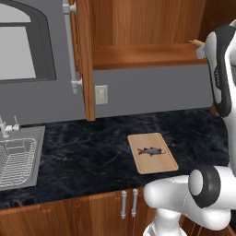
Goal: Open the cabinet, retrieve the rolling pin, and place it next to the meat on the cutting board to prepare for tenderizing.
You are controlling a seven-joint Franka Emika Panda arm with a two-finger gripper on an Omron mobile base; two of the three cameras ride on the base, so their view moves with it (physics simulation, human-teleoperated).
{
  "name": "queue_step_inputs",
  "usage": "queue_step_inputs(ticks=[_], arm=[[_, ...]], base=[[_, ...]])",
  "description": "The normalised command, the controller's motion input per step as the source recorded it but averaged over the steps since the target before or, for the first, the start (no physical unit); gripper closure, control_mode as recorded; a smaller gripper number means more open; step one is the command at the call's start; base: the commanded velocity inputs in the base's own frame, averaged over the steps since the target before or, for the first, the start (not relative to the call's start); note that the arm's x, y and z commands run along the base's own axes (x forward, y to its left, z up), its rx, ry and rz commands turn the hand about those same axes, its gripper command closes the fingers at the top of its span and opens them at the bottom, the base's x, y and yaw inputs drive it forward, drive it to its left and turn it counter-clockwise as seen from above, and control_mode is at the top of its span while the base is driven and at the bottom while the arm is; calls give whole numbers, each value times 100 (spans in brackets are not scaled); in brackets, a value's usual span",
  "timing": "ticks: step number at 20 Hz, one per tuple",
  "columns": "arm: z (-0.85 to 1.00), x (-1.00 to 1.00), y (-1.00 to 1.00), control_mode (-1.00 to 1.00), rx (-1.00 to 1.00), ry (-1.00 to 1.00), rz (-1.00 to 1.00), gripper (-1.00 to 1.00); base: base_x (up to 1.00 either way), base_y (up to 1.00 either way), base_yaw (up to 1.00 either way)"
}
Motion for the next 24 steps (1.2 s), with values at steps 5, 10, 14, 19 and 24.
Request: queue_step_inputs(ticks=[5,10,14,19,24], arm=[[0,68,-44,-100,-1,0,-14,-100],[0,62,-38,-100,0,0,-14,-100],[-3,43,-21,-100,0,-2,-10,-100],[-3,31,-25,-100,1,-7,-6,-100],[0,22,-23,-100,1,-7,0,-100]], base=[[0,0,0],[0,0,0],[0,0,0],[0,0,0],[0,0,0]])
